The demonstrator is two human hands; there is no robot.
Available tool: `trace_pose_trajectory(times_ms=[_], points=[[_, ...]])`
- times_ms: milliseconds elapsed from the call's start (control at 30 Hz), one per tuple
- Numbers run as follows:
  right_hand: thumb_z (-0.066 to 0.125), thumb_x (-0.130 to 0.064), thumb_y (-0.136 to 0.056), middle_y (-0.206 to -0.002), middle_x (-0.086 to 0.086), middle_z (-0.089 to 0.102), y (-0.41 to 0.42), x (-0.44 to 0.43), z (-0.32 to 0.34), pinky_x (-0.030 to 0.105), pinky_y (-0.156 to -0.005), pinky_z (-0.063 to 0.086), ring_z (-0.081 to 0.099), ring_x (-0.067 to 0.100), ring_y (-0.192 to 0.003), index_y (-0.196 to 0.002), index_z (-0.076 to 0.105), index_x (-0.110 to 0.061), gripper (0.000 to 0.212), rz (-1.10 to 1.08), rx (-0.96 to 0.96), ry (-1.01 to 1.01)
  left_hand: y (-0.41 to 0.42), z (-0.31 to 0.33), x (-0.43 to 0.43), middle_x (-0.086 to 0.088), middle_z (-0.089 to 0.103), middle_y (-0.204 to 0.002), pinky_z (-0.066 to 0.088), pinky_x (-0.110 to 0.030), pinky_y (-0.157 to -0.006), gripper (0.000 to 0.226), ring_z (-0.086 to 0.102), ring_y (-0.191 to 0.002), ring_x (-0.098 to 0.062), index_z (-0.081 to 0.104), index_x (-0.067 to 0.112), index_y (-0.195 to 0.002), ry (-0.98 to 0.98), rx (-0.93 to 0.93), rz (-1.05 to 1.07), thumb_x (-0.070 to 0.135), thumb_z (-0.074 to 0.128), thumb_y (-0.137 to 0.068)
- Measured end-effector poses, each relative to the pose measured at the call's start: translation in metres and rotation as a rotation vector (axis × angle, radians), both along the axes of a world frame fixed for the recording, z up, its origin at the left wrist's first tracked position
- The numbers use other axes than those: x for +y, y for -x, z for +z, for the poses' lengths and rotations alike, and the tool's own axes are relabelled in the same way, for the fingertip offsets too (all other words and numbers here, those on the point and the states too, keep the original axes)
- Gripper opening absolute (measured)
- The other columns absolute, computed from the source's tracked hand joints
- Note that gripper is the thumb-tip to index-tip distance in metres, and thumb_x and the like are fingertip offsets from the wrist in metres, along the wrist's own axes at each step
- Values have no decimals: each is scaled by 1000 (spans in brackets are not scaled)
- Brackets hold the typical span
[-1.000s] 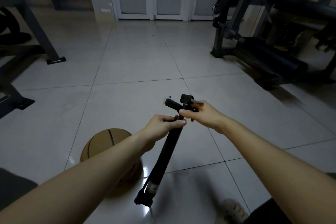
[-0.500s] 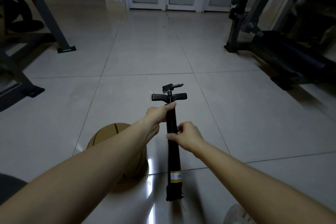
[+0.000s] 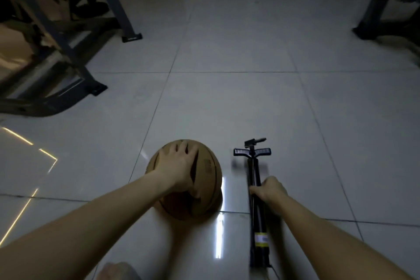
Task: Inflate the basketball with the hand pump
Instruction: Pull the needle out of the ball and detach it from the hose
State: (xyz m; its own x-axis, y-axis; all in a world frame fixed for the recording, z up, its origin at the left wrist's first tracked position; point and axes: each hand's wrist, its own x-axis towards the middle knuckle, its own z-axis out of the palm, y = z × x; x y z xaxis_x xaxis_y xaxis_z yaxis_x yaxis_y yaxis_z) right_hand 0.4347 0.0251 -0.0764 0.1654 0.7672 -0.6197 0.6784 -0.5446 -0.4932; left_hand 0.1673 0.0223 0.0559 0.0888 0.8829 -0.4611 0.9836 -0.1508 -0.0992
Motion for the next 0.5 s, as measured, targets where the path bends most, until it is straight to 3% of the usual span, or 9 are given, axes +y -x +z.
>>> trace_pose_trajectory(times_ms=[67, 233, 500], points=[[73, -40, -78, -82, 6, 64, 4, 6, -20, 26, -54, 42, 62, 21, -69, -92, 60, -8, 37, 29, -30, 52, 1, -14, 0, -10, 0, -170, 17, -57, -122, 144, 3, -154, -39, 0, 25, -162, -6, -41, 7, 72, 84, -55], [70, -39, -82, -92, 8, 64, 4, 19, -55, 31, -69, 51, 64, 26, -82, -99, 58, -7, 39, 75, -85, 111, -4, -25, 8, -6, 0, -171, 15, -60, -122, 143, 1, -155, -36, 5, 25, -161, -66, -88, 4, 73, 85, -52], [74, -32, -88, -108, 12, 64, -3, 28, -63, 28, -65, 45, 63, 26, -90, -117, 58, 0, 46, 189, -99, 185, -13, -24, 21, -7, 1, -170, 16, -62, -121, 141, -1, -156, -35, 8, 22, -161, -34, -70, -25, 72, 86, -54]])
